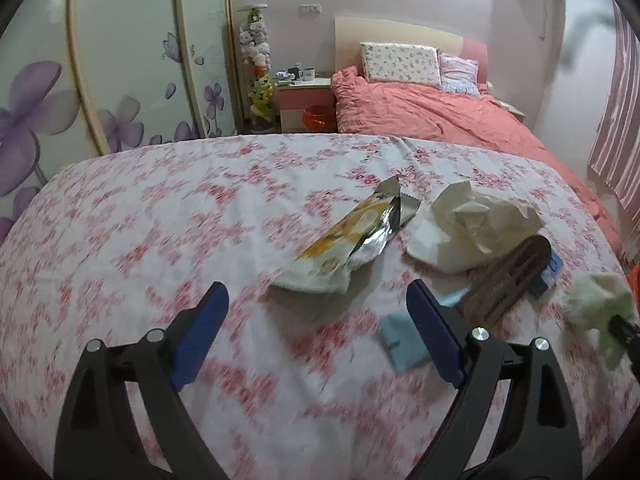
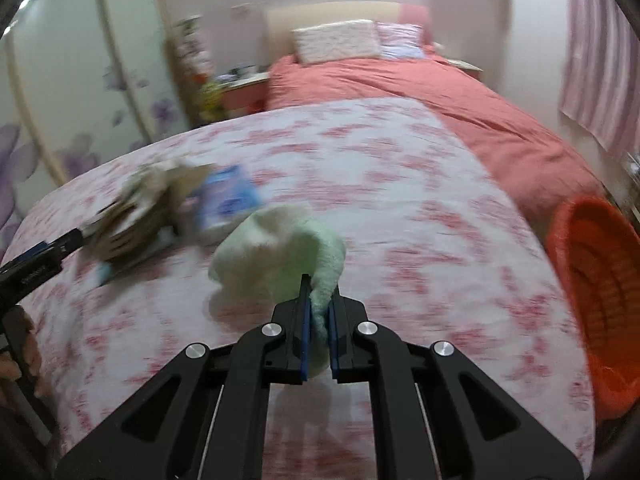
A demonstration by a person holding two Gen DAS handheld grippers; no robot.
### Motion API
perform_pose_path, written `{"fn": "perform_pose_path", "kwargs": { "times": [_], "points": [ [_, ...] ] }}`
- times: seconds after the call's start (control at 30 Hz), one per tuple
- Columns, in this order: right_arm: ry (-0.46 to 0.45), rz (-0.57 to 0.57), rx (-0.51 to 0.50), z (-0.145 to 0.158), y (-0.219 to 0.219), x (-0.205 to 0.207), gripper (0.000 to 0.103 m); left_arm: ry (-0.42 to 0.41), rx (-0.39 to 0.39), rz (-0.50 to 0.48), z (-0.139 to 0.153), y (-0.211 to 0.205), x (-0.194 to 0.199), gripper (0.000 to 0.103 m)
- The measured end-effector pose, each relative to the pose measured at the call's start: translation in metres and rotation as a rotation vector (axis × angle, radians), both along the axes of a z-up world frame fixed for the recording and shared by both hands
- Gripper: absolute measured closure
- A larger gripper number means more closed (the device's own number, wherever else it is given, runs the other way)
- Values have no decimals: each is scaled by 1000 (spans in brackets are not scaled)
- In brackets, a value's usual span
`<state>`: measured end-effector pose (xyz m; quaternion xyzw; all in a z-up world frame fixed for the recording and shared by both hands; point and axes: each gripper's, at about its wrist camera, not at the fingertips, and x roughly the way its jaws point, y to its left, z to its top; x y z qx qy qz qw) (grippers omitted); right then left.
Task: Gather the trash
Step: 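Grasp the silver foil wrapper with the left tool, then carry the foil wrapper and mint towel to the orange basket and open both tools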
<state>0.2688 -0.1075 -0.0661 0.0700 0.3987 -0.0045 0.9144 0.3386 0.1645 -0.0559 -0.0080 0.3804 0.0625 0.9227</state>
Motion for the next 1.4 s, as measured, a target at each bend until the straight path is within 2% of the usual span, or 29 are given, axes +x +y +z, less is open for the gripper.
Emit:
{"fn": "perform_pose_path", "kwargs": {
  "times": [0.17,0.23,0.37,0.43,0.5,0.7,1.1,1.4],
  "points": [
    [8,-17,10,-6,-15,1,96,50,35,-10,-9,-10,35,15],
    [10,-16,19,-9,-20,0,96,66,61,-9,-13,-14,46,20],
    [12,-15,43,-10,-27,0,96,128,23,-20,-25,-12,62,41],
    [11,-14,51,-9,-29,-3,96,128,4,-18,-25,-10,63,52],
    [8,-15,57,-8,-31,-4,96,130,2,-15,-24,-7,64,72],
    [-8,-21,71,-1,-34,-12,96,106,-72,-4,-15,6,48,91],
    [-63,-15,76,24,-33,-31,96,55,-113,-14,15,13,0,94],
    [-109,2,77,41,-32,-48,96,28,-136,-85,36,-12,-36,94]
  ]
}}
